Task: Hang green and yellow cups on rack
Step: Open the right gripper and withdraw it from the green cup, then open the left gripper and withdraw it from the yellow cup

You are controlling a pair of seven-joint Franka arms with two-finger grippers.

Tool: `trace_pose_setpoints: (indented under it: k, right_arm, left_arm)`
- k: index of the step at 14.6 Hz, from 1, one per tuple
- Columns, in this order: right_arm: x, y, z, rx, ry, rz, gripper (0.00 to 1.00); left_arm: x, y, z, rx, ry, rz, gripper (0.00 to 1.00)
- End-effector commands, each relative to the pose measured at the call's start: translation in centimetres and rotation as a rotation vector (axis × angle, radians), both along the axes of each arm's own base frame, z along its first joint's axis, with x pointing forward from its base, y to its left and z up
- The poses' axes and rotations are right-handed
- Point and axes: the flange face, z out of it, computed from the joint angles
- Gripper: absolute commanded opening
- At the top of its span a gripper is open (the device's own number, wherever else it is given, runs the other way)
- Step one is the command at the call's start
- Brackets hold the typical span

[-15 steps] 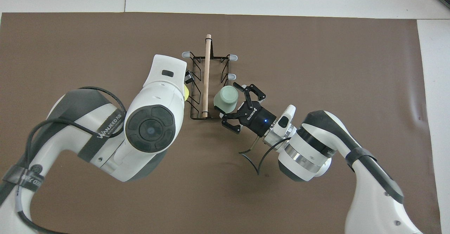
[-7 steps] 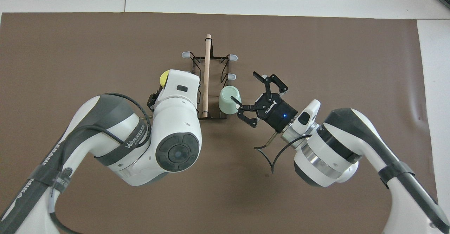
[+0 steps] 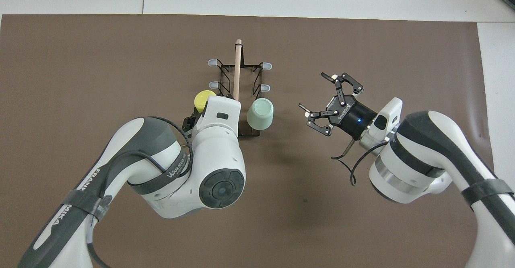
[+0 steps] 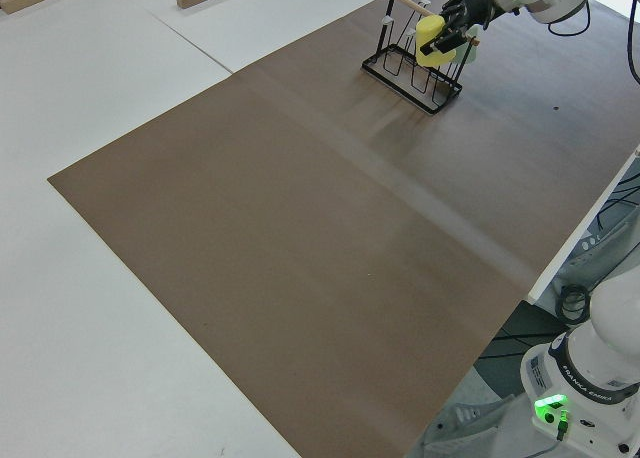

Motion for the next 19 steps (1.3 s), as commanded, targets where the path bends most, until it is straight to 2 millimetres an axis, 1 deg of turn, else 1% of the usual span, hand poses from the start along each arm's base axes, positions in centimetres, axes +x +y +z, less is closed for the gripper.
trace_pose_setpoints:
  k: [1, 2, 3, 4, 5, 6, 7, 9, 10, 12, 14, 15, 16, 17, 19]
  right_arm:
    - [1.4, -4.1, 0.9, -0.111, 0.011, 0.044, 1.0]
    - [2.0, -5.6, 1.4, -0.155, 0.016, 0.071, 1.0]
    - [2.4, -7.0, 1.7, -0.195, 0.039, 0.093, 1.0]
    - [2.8, -8.3, 2.1, -0.246, 0.053, 0.114, 1.0]
    - [3.1, -9.8, 2.4, -0.306, 0.06, 0.132, 1.0]
    - [3.2, -11.2, 2.5, -0.353, 0.074, 0.151, 1.0]
    - [3.4, -12.4, 2.7, -0.398, 0.087, 0.161, 1.0]
    - [3.7, -14.5, 2.9, -0.493, 0.129, 0.173, 1.0]
    - [4.0, -15.2, 3.4, -0.54, 0.15, 0.174, 1.0]
    - [4.4, -16.5, 4.1, -0.626, 0.217, 0.153, 1.0]
    - [4.7, -16.7, 5.0, -0.688, 0.277, 0.115, 1.0]
    - [4.6, -16.7, 5.4, -0.708, 0.315, 0.08, 1.0]
    - [4.6, -16.8, 5.5, -0.723, 0.352, 0.038, 1.0]
    - [4.7, -16.8, 5.7, -0.738, 0.39, -0.011, 1.0]
    - [5.2, -16.6, 6.8, -0.801, 0.429, -0.083, 1.0]
  left_arm:
    - [-1.0, 0.4, -0.7, -0.011, -0.009, -0.002, 0.0]
    - [-1.1, 0.4, -0.6, -0.015, -0.01, 0.003, 0.0]
    - [-1.2, 0.5, -0.7, -0.011, -0.007, 0.002, 0.31]
    - [-1.1, 0.5, -0.6, -0.01, -0.009, 0.004, 0.78]
    - [-0.9, 0.6, -0.3, -0.01, -0.011, 0.01, 0.93]
    - [-0.6, 0.6, -0.2, -0.019, -0.011, 0.021, 0.98]
    - [-0.3, 0.6, 0.3, -0.022, -0.016, 0.019, 1.0]
    - [0.2, 0.8, 1.6, -0.055, -0.02, 0.038, 1.0]
    - [0.7, 1.0, 2.5, -0.081, -0.022, 0.058, 1.0]
    - [2.8, 2.6, 4.1, -0.112, -0.027, 0.096, 1.0]
    - [3.7, 3.5, 4.9, -0.108, -0.008, 0.074, 1.0]
    - [4.9, 4.5, 5.6, -0.12, 0.001, 0.078, 1.0]
    - [6.5, 5.9, 6.8, -0.137, 0.005, 0.085, 1.0]
    - [8.1, 7.4, 7.2, -0.141, 0.028, 0.084, 1.0]
    - [10.0, 10.6, 8.3, -0.131, 0.065, 0.051, 1.0]
